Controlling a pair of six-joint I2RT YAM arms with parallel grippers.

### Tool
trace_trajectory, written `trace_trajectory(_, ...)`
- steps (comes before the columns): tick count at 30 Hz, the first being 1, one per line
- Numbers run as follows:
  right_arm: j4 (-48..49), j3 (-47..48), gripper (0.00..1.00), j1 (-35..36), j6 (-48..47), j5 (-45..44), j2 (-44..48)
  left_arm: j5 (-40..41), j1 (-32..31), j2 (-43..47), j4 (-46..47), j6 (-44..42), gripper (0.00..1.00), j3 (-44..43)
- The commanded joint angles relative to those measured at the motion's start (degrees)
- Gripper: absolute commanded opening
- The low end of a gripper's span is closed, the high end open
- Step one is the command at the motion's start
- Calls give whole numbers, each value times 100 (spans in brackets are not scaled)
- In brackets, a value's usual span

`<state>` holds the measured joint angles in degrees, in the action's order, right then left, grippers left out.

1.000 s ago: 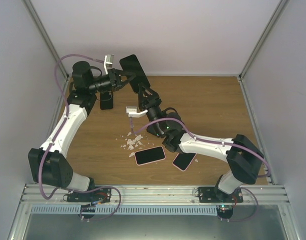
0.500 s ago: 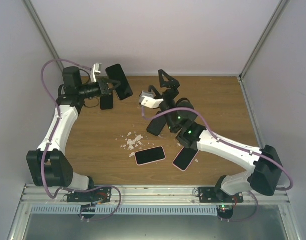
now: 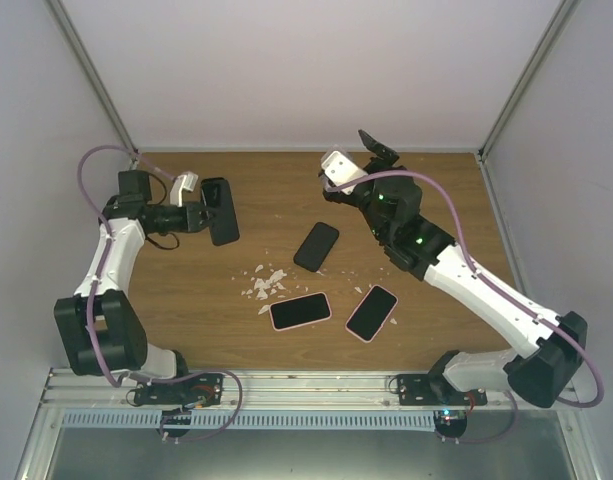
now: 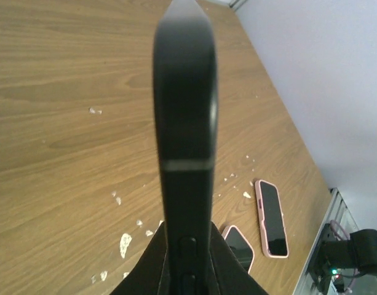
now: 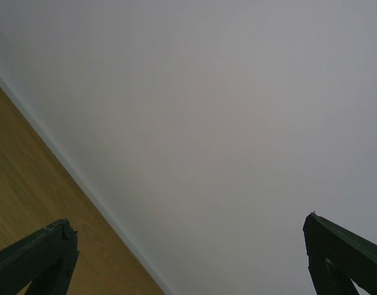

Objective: Take the phone out of the phone case
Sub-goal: Place the phone at the center of the board.

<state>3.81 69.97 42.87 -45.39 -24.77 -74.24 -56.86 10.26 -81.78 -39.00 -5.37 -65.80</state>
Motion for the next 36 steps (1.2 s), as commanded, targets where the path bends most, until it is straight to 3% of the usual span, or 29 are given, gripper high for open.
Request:
trace_trajectory(1, -657, 183, 100, -171, 858, 377, 136, -232, 242, -145, -566, -1217, 0, 19)
trace_trajectory(8, -908, 69, 100, -340, 1166, 555, 198, -249, 621, -977, -1593, -2765, 0, -88)
trace_trajectory(14, -1054, 12, 100, -435, 1295, 659, 234, -11, 920, -1785, -1977, -3422, 0, -125)
trace_trajectory(29, -1095, -73, 100, -530, 1295, 689, 131, 205, 1083, -3691, -2314, -3709, 10, -1028)
trace_trajectory(36, -1108, -89, 100, -558, 1304, 724, 50, 297, 1084, -4179, -2369, -3619, 16, -1341)
